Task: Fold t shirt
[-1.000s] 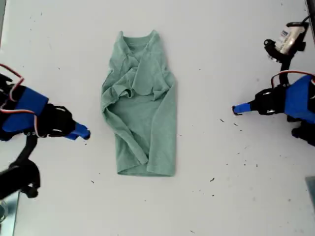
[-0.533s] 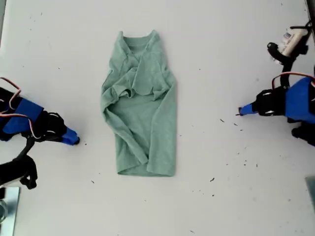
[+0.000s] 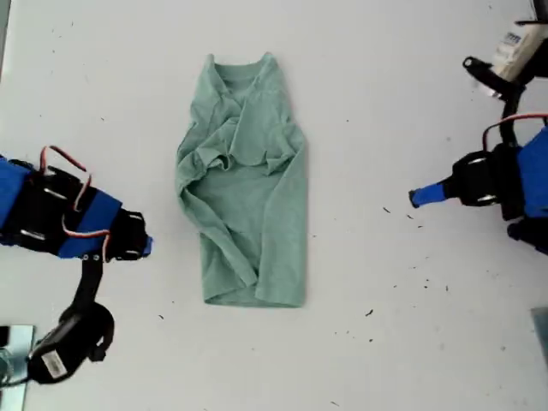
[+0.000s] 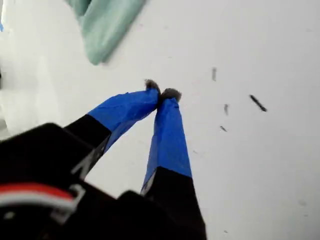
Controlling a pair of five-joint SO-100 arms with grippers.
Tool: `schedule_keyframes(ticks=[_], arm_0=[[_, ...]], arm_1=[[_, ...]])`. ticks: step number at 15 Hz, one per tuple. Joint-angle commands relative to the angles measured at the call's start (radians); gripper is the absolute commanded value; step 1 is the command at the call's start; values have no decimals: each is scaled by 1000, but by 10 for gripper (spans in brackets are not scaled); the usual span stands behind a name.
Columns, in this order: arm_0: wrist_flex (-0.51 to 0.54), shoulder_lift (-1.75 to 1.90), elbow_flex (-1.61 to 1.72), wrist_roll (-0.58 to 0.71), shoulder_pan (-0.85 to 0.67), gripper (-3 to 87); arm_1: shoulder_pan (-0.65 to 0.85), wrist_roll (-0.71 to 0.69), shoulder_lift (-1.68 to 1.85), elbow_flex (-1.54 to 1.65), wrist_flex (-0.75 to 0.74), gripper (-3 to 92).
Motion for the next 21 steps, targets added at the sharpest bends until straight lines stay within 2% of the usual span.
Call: schedule_keyframes(ticks=[1,2,3,4,7,9,12,15,17,18,19,20,21], arm_0=[[137,-184,-506,118,-37,156],[132,-215,-572,163,-43,256],[121,-221,-609,192,-44,286],[140,-218,-621,196,-41,299],[172,-222,-565,206,-48,305],[138,-250,-497,199,-51,313],[-35,-273,-318,201,-55,316],[-147,-480,-368,245,-57,319],[-107,-699,-583,273,-43,316],[-63,-778,-675,272,-34,288],[-14,-847,-747,282,-15,184],[11,-888,-781,296,0,38],[26,-917,-811,302,12,-2]], arm_1=[[-95,-6,-744,-781,84,21],[-118,-5,-963,-1042,169,22],[-137,5,-1167,-1298,281,174],[-152,12,-1281,-1436,327,235],[-160,14,-1330,-1419,284,359],[-172,20,-1391,-1422,239,338],[-204,58,-1513,-1447,204,330],[-216,74,-1660,-1474,120,329],[-218,74,-1786,-1513,84,319],[-218,80,-1832,-1513,69,289],[-225,83,-1867,-1513,66,243],[-235,91,-1890,-1509,63,128],[-245,100,-1896,-1509,71,10]])
